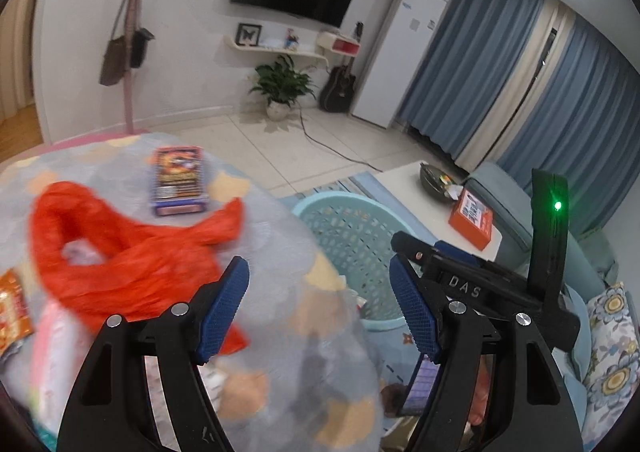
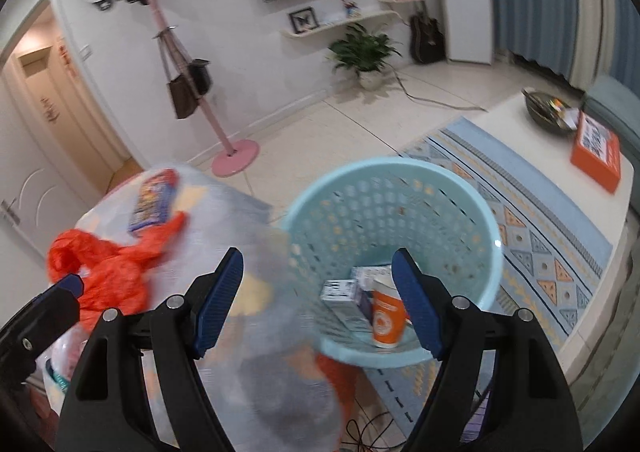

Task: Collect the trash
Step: 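Carry the cup and carton to the blue basket and release both, then grasp a clear plastic bottle with the left tool while the right tool grasps a pink bottle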

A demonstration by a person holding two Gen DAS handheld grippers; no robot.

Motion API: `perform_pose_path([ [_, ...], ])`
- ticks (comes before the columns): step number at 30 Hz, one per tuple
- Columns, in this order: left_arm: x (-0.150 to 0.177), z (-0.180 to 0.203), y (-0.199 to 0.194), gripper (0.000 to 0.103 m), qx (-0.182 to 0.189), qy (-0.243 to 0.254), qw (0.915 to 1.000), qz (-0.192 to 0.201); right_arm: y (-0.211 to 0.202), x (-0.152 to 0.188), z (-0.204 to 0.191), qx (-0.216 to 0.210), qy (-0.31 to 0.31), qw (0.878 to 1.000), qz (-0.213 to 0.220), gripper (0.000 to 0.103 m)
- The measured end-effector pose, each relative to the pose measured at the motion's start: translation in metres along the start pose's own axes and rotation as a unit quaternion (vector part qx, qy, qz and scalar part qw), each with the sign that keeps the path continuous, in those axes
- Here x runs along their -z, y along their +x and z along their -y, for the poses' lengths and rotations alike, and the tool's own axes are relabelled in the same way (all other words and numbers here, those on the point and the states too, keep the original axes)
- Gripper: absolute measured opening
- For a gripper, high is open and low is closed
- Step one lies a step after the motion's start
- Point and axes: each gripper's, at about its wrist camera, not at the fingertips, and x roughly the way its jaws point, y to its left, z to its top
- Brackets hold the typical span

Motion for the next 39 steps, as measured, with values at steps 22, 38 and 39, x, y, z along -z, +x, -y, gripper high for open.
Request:
perform_pose_path([
  [22, 0.073, -0.197, -0.195, 0.083, -0.207, -0.208, 0.9525, 0.082, -0.038, 0.059, -0.218, -0.163, -0.145, 0.975, -0.031, 0.073],
  [38, 0.112, -0.288, -0.19, 0.083, -0.244, -0.358, 0.8997, 0.053, 0.047, 0.092, -0.291, -0.154, -0.103, 0.967, -0.175, 0.074],
  [39, 0.109, -0.289, -0.185, 0.084, -0.241, -0.357, 0.901, 0.051, 0.05, 0.09, -0.291, -0.153, -0.101, 0.967, -0.178, 0.074],
])
